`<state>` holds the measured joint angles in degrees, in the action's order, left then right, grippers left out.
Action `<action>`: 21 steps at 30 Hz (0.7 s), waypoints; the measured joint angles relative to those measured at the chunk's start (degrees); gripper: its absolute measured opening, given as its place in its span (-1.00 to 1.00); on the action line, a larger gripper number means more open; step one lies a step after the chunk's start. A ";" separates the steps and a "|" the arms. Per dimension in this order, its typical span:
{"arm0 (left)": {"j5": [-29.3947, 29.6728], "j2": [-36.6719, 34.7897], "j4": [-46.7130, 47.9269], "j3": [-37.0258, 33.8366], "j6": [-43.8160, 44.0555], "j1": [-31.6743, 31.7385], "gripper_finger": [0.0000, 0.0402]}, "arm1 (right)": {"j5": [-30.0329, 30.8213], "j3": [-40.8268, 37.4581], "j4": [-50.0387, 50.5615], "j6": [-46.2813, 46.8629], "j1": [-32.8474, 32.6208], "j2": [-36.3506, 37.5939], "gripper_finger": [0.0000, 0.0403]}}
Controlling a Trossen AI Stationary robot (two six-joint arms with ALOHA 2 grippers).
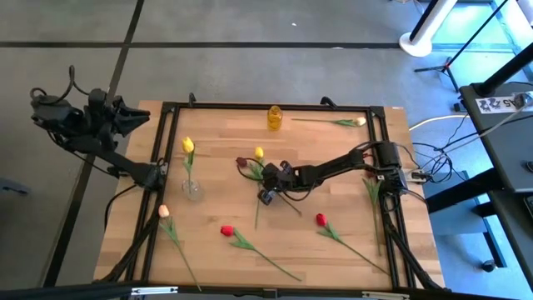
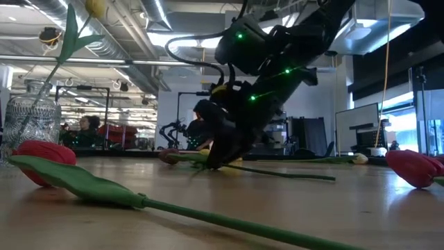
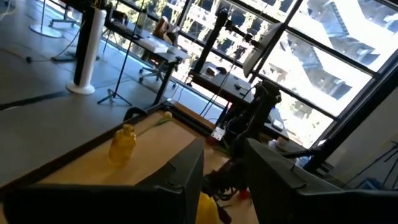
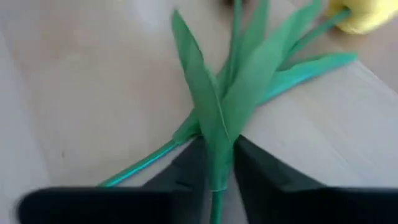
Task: Sort flowers into vase by color
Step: Adjust the red flower
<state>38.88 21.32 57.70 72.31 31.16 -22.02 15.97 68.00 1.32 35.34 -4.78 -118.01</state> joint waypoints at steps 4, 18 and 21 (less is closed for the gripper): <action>1.82 0.00 0.16 0.00 -0.20 0.00 -0.45 | -3.55 2.79 2.57 2.06 -0.23 1.21 -0.93; 2.51 0.00 0.18 -4.15 0.26 0.00 -0.45 | 11.96 11.23 44.50 31.29 -6.01 13.86 -0.93; 2.47 0.00 0.18 -5.89 0.60 0.00 -0.45 | 8.49 7.41 43.95 36.62 -6.47 12.64 -0.79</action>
<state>41.34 21.32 57.88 66.42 31.76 -22.02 24.47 75.41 45.28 71.96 -11.25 -105.37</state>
